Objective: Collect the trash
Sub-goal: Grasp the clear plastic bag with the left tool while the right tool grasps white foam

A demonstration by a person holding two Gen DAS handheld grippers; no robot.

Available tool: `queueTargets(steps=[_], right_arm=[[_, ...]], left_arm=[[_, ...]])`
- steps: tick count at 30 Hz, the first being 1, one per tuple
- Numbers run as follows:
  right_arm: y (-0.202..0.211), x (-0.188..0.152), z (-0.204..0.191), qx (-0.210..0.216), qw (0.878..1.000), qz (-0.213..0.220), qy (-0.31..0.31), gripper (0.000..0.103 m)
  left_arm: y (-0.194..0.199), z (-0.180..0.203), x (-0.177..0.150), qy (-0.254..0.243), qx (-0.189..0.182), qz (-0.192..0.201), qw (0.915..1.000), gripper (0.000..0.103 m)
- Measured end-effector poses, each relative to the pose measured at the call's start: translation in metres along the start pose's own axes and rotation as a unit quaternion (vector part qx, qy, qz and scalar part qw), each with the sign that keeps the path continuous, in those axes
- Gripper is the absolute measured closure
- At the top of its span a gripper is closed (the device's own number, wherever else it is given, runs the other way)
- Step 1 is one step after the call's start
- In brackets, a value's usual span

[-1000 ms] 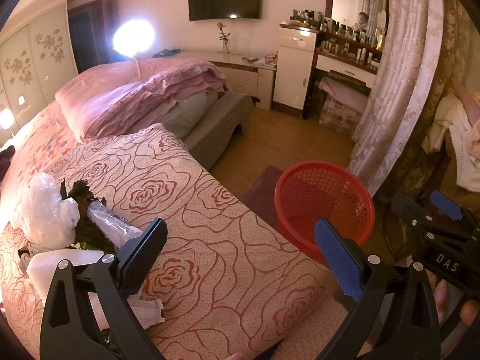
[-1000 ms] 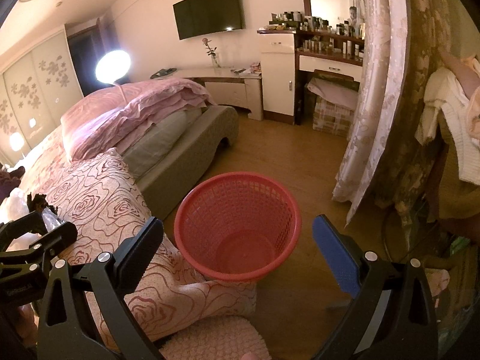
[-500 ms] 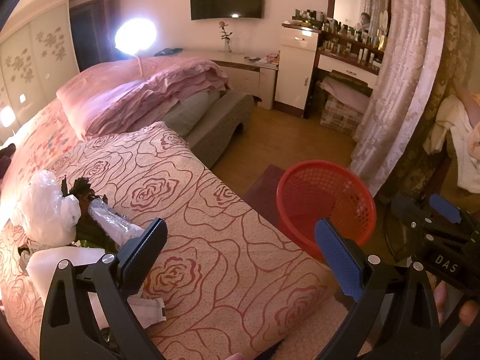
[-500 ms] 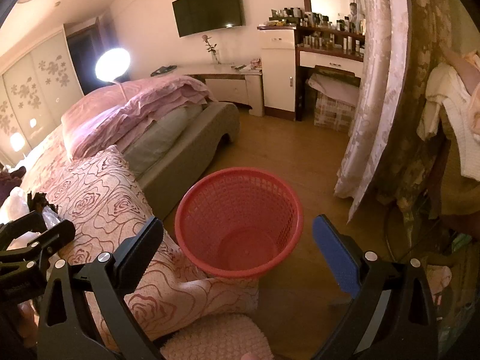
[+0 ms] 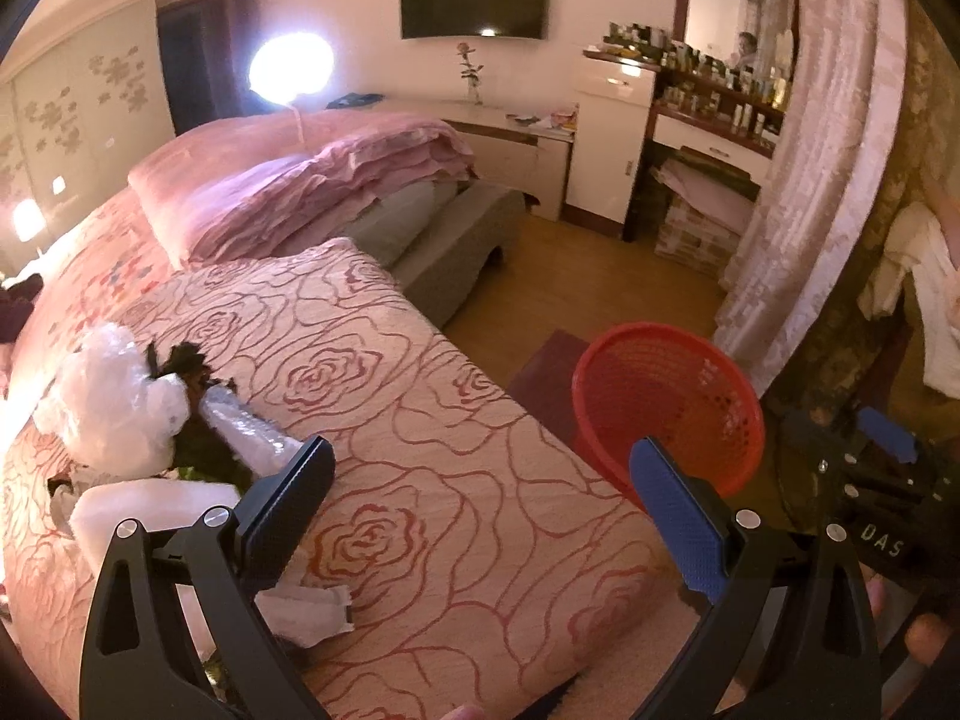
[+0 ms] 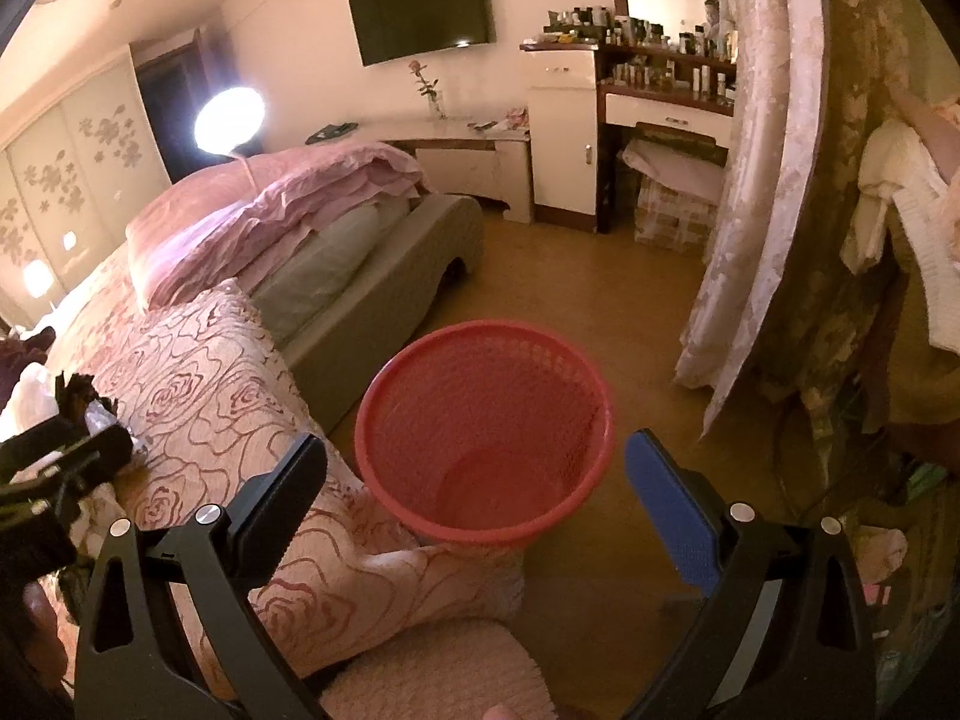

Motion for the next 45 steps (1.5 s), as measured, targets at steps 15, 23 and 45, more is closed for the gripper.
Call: queueTargets(steps=[15, 23, 45], right_arm=[[-0.008, -0.004, -0.037, 0.049, 0.998, -0.031, 0.035, 0.007], [-0.021, 0.005, -0.051, 0.062, 0.996, -0.044, 0.050, 0.007], [-0.019, 0.007, -0.128, 0.157, 0.978, -0.053, 0.125, 0.007]], left_arm=[[0.050, -0.108, 0.029, 0.089, 0.100, 0.063, 0.9890, 0.008], [0.036, -0.176, 0.039, 0.138, 0.148, 0.040, 0.9784, 0.008], [0.030, -0.203, 0.019, 0.171, 0.103, 0.029, 0.9794, 0.056]])
Point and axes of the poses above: each gripper's, at about its wrist camera, not at the fingertips, and y roughly against the way its jaws point, z to its right, x to its top, the point moved 3 cm from there along -y, roughly the way its jaws point, and after that the axes turned 4 degrees about z, right-handed, at the moved point
